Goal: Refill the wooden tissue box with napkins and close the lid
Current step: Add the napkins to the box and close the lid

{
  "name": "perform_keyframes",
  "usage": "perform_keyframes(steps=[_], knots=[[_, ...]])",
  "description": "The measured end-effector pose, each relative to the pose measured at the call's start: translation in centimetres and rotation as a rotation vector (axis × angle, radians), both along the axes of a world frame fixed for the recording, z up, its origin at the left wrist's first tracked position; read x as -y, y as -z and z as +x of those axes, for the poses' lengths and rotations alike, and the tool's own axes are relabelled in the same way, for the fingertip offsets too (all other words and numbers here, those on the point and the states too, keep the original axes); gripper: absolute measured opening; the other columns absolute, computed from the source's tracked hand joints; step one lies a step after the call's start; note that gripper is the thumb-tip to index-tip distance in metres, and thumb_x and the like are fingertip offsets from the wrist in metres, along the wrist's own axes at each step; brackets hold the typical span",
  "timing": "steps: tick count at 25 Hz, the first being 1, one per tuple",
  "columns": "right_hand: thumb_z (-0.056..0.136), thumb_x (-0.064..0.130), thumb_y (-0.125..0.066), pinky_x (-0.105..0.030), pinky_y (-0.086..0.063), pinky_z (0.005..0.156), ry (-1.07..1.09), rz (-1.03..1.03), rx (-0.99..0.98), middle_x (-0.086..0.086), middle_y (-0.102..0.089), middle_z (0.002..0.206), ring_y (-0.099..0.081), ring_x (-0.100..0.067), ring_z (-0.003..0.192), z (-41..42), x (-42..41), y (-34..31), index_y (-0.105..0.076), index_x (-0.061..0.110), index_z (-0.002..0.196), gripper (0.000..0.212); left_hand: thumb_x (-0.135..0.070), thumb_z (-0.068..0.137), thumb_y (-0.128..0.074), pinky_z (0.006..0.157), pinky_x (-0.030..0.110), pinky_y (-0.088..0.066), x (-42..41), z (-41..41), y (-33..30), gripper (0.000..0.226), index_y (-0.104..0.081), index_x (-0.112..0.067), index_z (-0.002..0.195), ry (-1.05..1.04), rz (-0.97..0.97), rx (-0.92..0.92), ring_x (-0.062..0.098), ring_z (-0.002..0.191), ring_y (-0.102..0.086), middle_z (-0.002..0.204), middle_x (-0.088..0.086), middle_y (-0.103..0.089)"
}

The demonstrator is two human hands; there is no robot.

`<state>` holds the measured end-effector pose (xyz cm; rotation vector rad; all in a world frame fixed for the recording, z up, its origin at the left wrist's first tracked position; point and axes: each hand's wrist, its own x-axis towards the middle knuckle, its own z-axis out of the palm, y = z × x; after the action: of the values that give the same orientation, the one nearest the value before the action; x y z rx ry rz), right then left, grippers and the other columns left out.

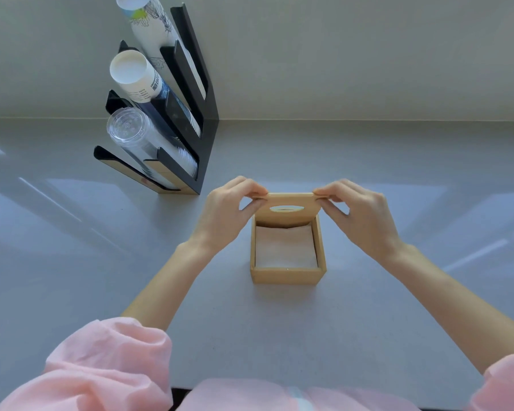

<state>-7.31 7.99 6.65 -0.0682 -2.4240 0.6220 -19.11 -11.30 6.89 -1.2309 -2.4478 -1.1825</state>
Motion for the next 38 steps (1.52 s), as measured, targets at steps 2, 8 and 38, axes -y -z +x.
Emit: perform_keyframes(steps=[2, 8, 38], knots=[[0.087, 0.021, -0.058, -0.032, -0.053, 0.046, -0.032, 0.098, -0.063, 0.002, -0.076, 0.082, -0.069, -0.017, 0.061, 1.4, 0.2, 1.0, -0.073, 0.012, 0.084, 0.018, -0.011, 0.078, -0.069, 0.074, 0.010, -0.047, 1.3, 1.0, 0.9, 0.011, -0.073, -0.005, 0.087, 0.052, 0.020, -0.024, 0.004, 0.084, -0.061, 0.085, 0.004, -0.074], [0.087, 0.020, -0.059, -0.020, -0.048, 0.060, -0.122, 0.213, -0.099, 0.006, -0.077, 0.089, -0.071, -0.011, 0.073, 4.6, 0.9, 4.8, -0.076, 0.015, 0.083, 0.018, -0.023, 0.087, -0.055, 0.082, 0.024, -0.052, 4.1, 4.0, 4.9, 0.025, -0.075, -0.010, 0.095, 0.150, -0.017, -0.160, 0.008, 0.097, -0.065, 0.100, 0.004, -0.075], [0.098, 0.031, -0.041, -0.022, -0.054, 0.077, -0.055, 0.126, -0.061, 0.006, -0.075, 0.101, -0.068, -0.008, 0.099, 5.6, 2.5, 8.4, -0.077, 0.018, 0.092, 0.039, -0.017, 0.087, -0.048, 0.088, 0.022, -0.046, 4.6, 4.1, 8.3, 0.030, -0.072, -0.018, 0.104, 0.086, -0.174, -0.205, 0.012, 0.112, -0.060, 0.111, -0.002, -0.071]])
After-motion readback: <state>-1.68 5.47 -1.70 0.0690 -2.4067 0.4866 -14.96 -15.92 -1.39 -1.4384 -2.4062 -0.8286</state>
